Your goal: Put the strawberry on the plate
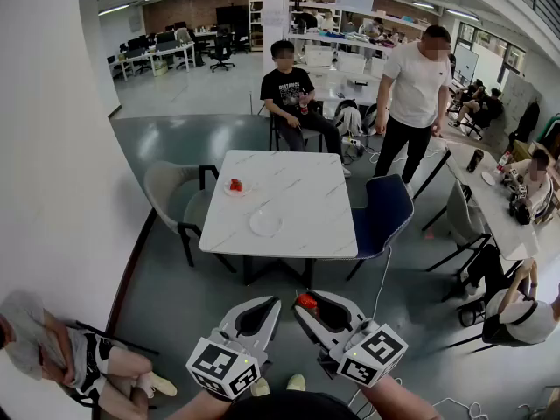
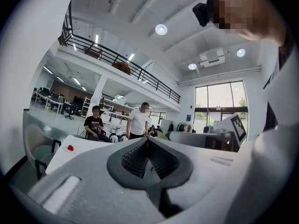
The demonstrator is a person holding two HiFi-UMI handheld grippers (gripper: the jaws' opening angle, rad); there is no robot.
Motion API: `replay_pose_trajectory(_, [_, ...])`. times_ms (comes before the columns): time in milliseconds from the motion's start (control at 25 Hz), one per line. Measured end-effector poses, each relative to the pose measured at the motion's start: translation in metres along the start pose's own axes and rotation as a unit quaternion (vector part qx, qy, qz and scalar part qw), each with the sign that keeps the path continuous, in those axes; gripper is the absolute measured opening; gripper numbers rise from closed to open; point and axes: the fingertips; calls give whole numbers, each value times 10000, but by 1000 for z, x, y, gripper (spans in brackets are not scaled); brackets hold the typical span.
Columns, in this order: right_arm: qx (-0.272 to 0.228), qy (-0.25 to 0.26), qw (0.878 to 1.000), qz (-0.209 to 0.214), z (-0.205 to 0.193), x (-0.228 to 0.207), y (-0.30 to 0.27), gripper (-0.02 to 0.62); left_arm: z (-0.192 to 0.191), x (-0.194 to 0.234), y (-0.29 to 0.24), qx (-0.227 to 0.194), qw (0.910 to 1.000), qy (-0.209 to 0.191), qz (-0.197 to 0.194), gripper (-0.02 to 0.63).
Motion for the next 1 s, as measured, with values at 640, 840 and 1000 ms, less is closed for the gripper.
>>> replay_pose_trajectory(640, [-39, -155, 9997, 187, -10, -13, 14, 138, -12, -9, -11, 45, 9999, -34, 149, 11])
replay_pose_trajectory(840, [-16, -214, 9995, 236, -10, -20, 19, 138, -11, -8, -15, 31, 9995, -17, 316, 11])
replay_pose_trajectory(1000, [-30, -264, 9992, 292, -13, -27, 23, 138, -13, -11, -17, 20, 9990, -6, 444, 11])
Point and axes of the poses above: the fingertips, and each gripper's own axes: y backward along the fingers, x to its left, z out of its top, and after that the axes turned 8 degrees about x, right-handed
